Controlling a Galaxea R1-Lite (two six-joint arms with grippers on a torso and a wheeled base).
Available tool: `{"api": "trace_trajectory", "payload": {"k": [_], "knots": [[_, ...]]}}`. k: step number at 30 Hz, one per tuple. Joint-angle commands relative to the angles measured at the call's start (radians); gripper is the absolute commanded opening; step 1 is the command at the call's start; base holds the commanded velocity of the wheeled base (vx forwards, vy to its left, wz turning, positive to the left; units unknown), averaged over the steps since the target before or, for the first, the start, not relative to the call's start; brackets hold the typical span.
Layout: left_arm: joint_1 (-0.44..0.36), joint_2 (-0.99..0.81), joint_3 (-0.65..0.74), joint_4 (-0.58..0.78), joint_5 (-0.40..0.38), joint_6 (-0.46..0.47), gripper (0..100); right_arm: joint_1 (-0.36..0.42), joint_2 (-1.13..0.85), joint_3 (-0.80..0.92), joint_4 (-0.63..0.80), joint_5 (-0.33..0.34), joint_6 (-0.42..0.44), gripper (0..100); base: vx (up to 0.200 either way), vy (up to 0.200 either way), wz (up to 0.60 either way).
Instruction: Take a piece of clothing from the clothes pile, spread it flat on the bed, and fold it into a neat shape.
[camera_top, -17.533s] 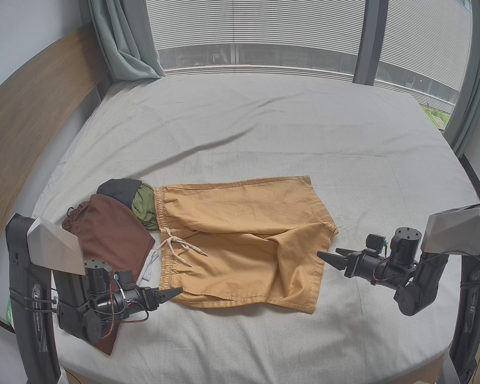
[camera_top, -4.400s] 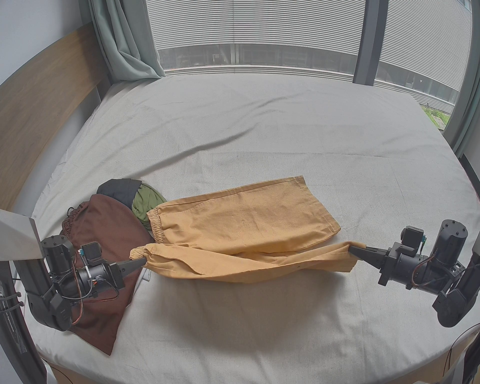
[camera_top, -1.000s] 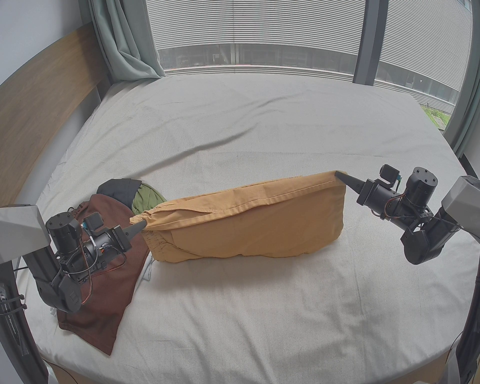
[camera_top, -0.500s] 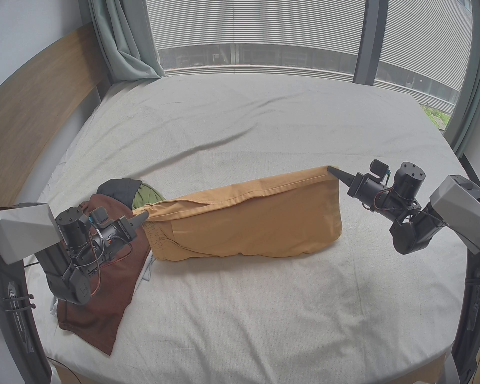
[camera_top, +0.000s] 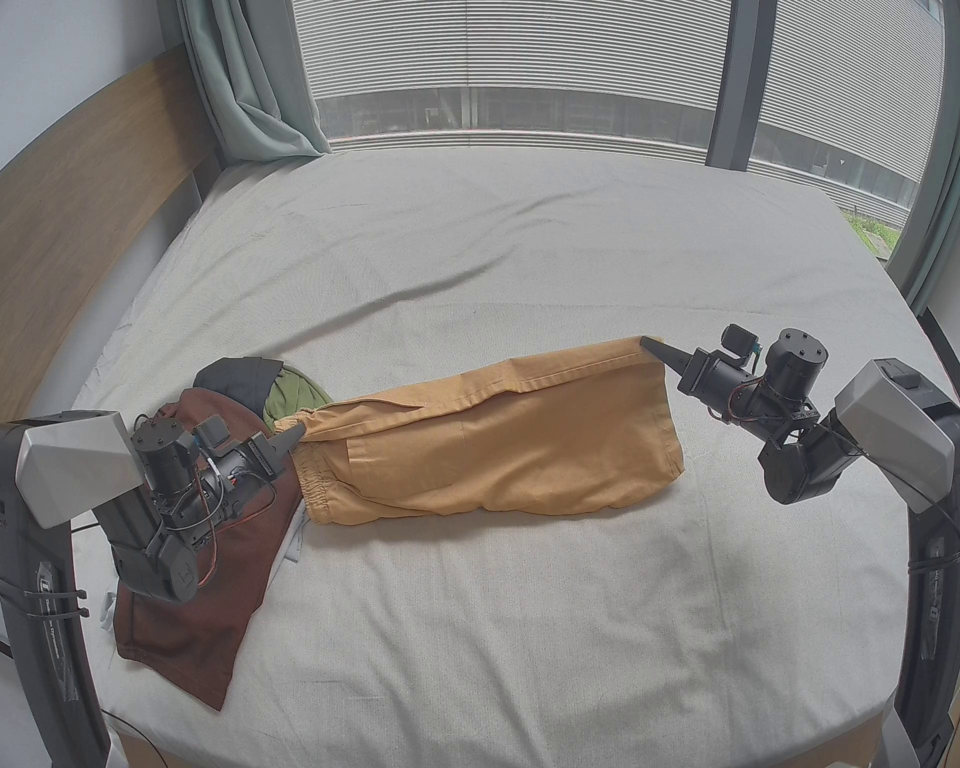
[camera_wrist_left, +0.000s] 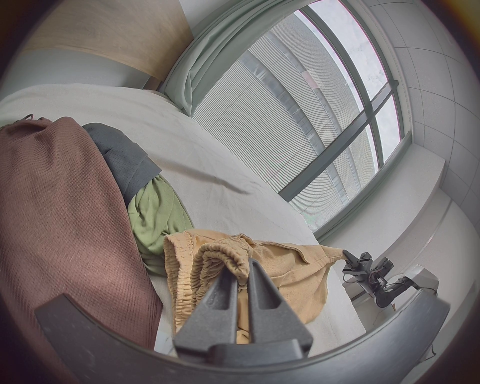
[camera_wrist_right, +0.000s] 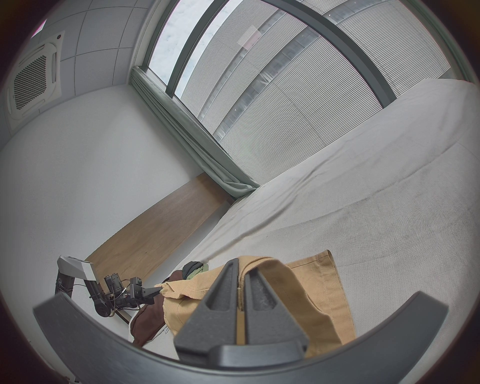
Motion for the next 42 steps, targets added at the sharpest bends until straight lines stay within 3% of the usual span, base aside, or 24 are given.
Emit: {"api": "trace_trajectory", "payload": {"k": [1,5,19,20,21,22,31,42], "knots": [[0.001,0.025,-0.029,-0.001,0.011,-0.004,0,0.001,0.027,-0.028,0.001,0.000,0.000,0,0.000,0.000,0.00],[-0.001,0.059,-0.084,-0.001,0.047,-0.005,0,0.001,0.049,-0.062,0.021,-0.001,0.000,0,0.000,0.000,0.00],[-0.004,0.079,-0.124,-0.001,0.052,-0.008,0,0.002,0.098,-0.162,0.074,-0.003,-0.001,0,0.000,0.000,0.00],[-0.004,0.079,-0.124,-0.001,0.052,-0.010,100,0.001,0.101,-0.166,0.074,-0.003,-0.001,0,0.000,0.000,0.00],[-0.004,0.079,-0.124,-0.001,0.052,-0.011,100,0.001,0.106,-0.169,0.076,-0.003,-0.001,0,0.000,0.000,0.00],[-0.004,0.079,-0.124,-0.001,0.052,-0.014,100,0.001,0.109,-0.172,0.076,-0.003,-0.001,100,0.000,0.000,0.00],[0.013,0.074,-0.175,-0.001,0.106,-0.057,100,-0.009,0.116,-0.197,0.079,-0.007,-0.001,100,0.000,0.000,0.00],[0.007,0.054,-0.166,-0.001,0.110,-0.059,100,0.001,0.037,-0.065,0.044,-0.007,-0.014,100,0.000,0.000,0.00]]}}
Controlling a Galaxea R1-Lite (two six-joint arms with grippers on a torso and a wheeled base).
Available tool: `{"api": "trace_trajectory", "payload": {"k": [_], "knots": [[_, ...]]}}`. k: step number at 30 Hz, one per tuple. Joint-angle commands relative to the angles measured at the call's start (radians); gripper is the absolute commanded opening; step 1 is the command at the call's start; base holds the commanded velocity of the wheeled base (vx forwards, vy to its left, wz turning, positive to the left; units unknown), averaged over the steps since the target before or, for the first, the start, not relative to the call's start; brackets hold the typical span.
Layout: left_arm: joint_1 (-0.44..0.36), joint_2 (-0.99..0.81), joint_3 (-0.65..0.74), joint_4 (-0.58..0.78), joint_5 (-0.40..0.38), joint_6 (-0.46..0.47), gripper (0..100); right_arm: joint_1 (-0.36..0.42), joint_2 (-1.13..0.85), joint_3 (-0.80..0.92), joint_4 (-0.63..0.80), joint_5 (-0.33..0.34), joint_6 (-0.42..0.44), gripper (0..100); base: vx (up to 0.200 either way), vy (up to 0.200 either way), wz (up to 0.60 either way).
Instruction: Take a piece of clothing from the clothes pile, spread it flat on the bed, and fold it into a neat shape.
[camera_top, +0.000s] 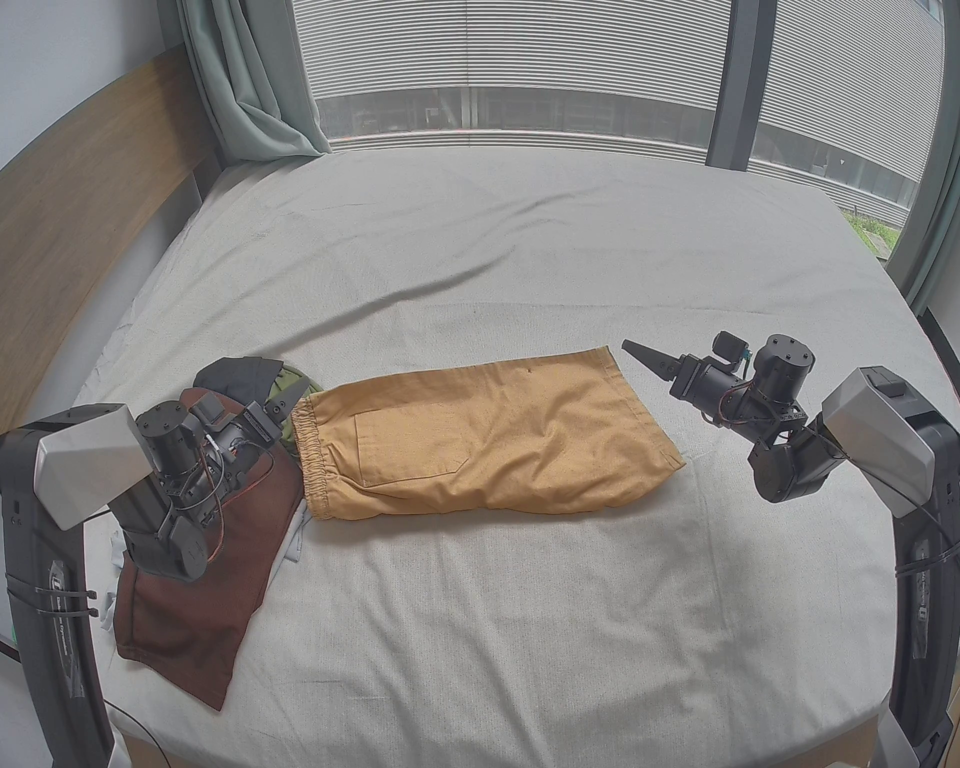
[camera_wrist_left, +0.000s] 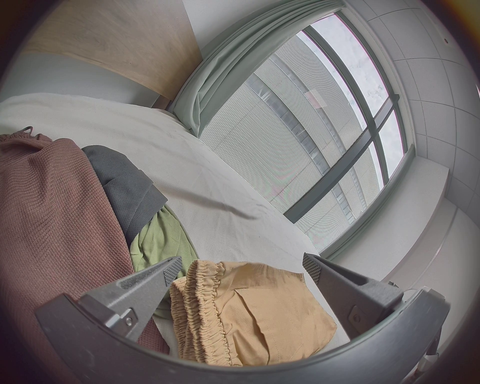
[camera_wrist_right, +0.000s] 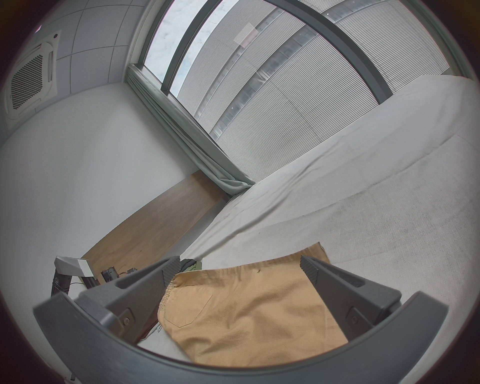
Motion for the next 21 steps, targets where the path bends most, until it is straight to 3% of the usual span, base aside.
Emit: {"api": "trace_trajectory", "payload": {"k": [1,6,10,17,21], "knots": [[-0.003,-0.012,0.005,-0.001,0.000,0.002,100,0.008,-0.049,0.046,-0.008,0.000,-0.004,100,0.000,0.000,0.00],[-0.003,-0.032,0.019,-0.001,-0.002,0.002,100,0.021,-0.093,0.118,-0.015,-0.001,-0.005,100,0.000,0.000,0.00],[-0.003,-0.085,0.062,-0.001,-0.014,0.005,100,0.039,-0.139,0.273,-0.096,-0.003,-0.007,100,0.000,0.000,0.00],[-0.031,-0.141,0.137,-0.001,-0.034,0.027,100,0.056,-0.133,0.428,-0.237,-0.061,0.002,100,0.000,0.000,0.00],[-0.035,-0.163,0.189,-0.001,-0.097,0.113,100,0.083,-0.139,0.549,-0.306,-0.098,0.012,100,0.000,0.000,0.00]]}}
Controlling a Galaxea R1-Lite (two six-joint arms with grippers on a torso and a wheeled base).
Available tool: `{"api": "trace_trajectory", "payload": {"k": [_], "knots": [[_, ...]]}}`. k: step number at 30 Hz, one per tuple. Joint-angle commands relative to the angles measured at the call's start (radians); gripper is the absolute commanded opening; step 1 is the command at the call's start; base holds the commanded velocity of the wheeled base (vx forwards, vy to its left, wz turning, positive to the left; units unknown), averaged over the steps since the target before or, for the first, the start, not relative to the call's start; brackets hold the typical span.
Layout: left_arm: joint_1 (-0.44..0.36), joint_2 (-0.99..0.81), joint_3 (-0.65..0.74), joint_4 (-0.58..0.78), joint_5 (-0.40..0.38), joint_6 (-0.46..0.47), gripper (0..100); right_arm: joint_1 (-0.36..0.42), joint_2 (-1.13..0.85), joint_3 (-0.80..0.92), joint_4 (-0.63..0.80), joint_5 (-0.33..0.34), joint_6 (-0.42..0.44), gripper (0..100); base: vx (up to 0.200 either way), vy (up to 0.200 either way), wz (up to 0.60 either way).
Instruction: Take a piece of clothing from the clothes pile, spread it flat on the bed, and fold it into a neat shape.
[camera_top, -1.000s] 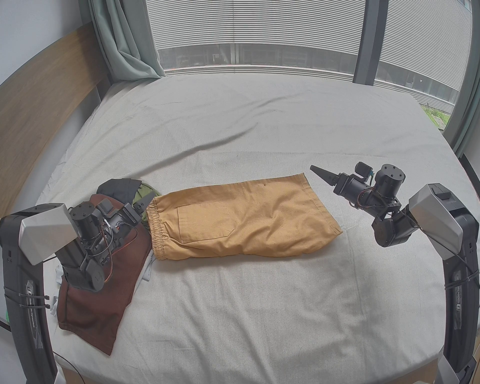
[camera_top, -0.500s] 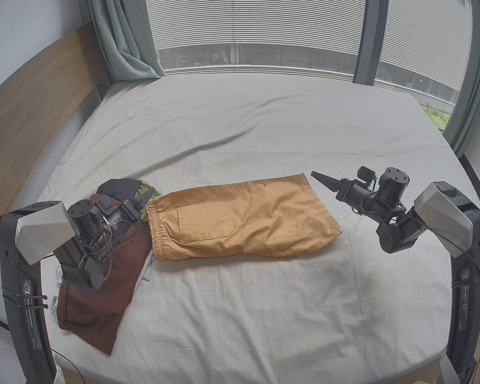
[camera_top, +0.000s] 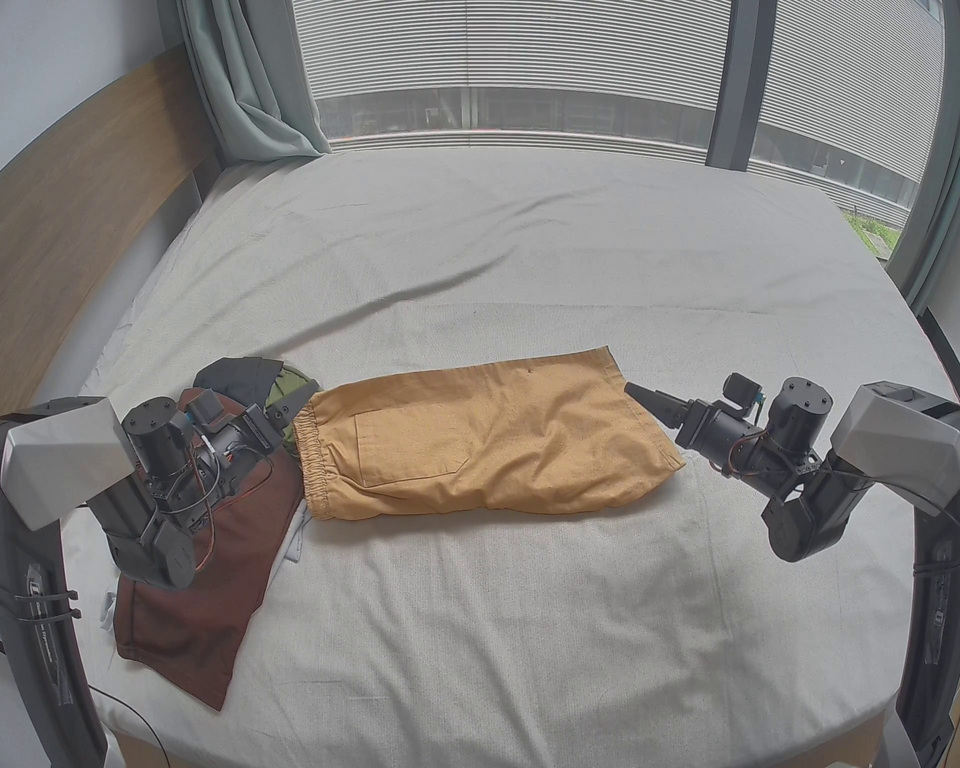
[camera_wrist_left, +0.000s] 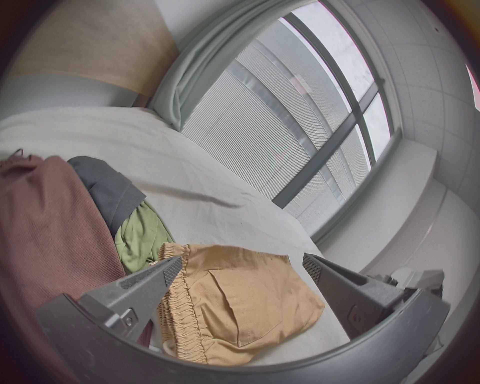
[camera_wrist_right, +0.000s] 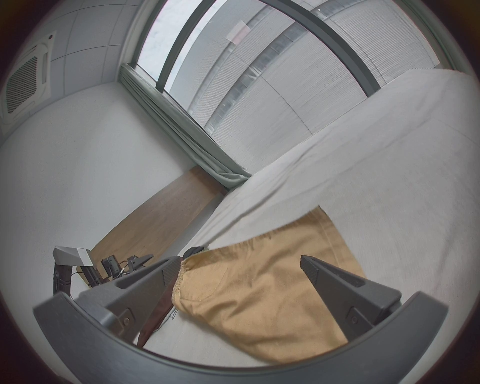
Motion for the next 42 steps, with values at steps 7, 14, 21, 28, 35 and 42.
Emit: {"api": "trace_trajectory", "payload": {"k": [7,14,21,28,35,42], "knots": [[-0.016,-0.054,0.081,-0.001,-0.043,0.148,100,0.064,-0.037,0.189,-0.047,-0.079,0.007,100,0.000,0.000,0.00],[-0.021,-0.071,0.104,-0.001,-0.043,0.181,100,0.083,-0.054,0.238,-0.046,-0.100,0.006,100,0.000,0.000,0.00],[-0.018,-0.085,0.129,-0.001,-0.047,0.238,100,0.115,-0.051,0.249,-0.046,-0.102,0.006,100,0.000,0.000,0.00],[-0.016,-0.112,0.163,-0.001,-0.061,0.279,100,0.127,-0.045,0.276,-0.046,-0.102,0.006,100,0.000,0.000,0.00],[0.010,-0.105,0.187,-0.001,-0.066,0.464,100,0.135,-0.040,0.284,-0.046,-0.126,0.006,100,0.000,0.000,0.00],[0.010,-0.106,0.193,-0.001,-0.067,0.487,100,0.135,0.001,0.283,-0.046,-0.143,0.006,100,0.000,0.000,0.00]]}}
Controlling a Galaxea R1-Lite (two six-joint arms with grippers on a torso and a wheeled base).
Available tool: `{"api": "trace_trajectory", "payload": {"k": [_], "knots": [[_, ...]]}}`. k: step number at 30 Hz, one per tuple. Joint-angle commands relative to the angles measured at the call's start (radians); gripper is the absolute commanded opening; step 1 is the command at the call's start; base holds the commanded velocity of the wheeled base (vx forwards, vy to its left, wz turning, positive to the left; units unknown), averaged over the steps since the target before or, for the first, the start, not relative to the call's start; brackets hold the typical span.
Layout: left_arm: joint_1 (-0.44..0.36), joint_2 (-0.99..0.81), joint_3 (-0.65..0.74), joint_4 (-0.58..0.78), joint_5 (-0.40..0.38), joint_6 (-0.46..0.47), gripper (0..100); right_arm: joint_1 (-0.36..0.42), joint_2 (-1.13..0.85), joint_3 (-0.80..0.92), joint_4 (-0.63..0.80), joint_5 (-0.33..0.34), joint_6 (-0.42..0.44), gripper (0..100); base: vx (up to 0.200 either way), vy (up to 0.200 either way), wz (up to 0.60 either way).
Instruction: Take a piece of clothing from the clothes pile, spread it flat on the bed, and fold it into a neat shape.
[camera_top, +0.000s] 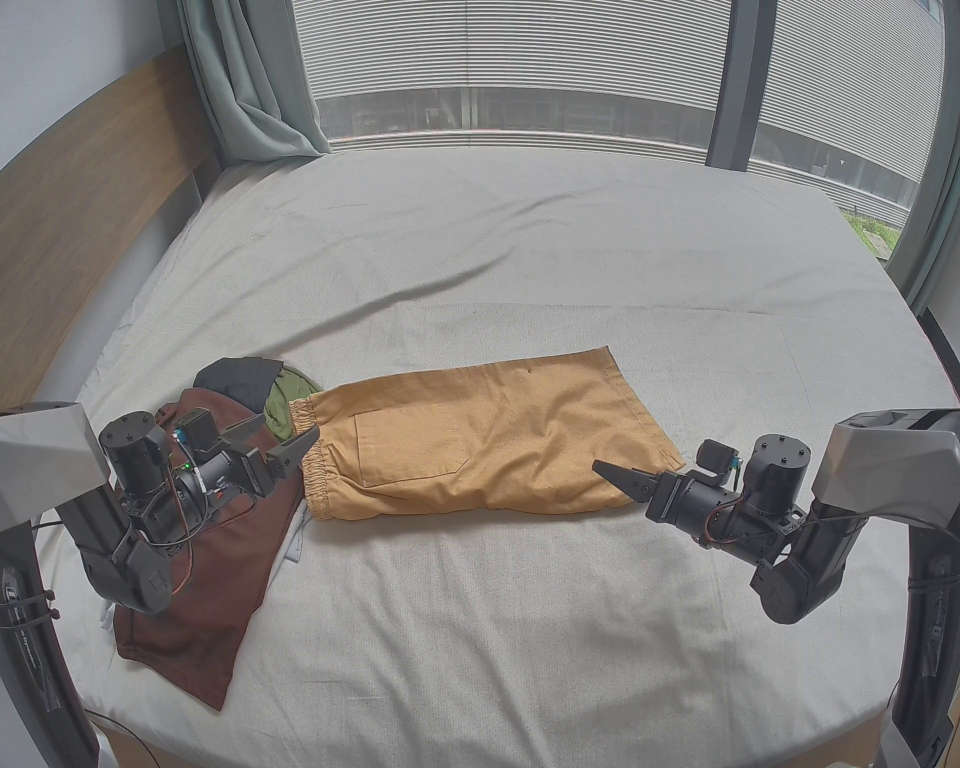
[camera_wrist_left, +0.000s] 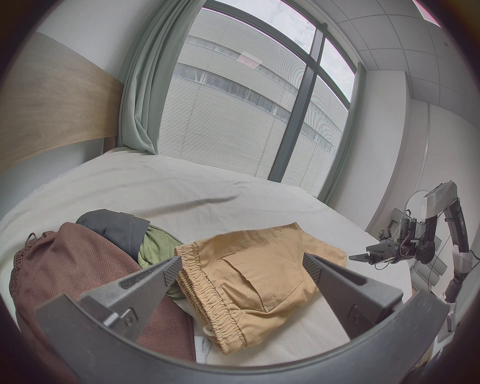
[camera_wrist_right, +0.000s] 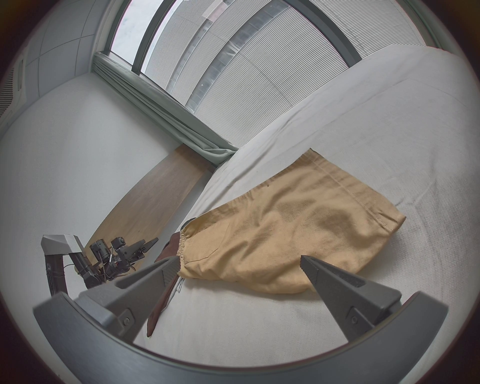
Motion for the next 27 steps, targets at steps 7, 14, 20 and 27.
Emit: {"api": "trace_trajectory", "payload": {"k": [7,14,20,27], "knots": [[0.002,0.004,0.004,0.000,-0.002,-0.003,100,0.001,0.099,-0.015,-0.001,-0.002,0.001,100,0.000,0.000,0.00],[0.004,0.003,0.001,0.000,0.000,-0.006,100,-0.002,0.133,-0.023,-0.001,-0.004,0.001,100,0.000,0.000,0.00],[0.005,0.004,-0.001,0.000,-0.002,-0.007,100,-0.003,0.172,-0.049,-0.002,-0.004,0.002,100,0.000,0.000,0.00],[0.004,0.006,-0.001,0.000,-0.002,-0.007,100,0.006,0.215,-0.096,-0.001,-0.048,0.004,100,0.000,0.000,0.00]]}}
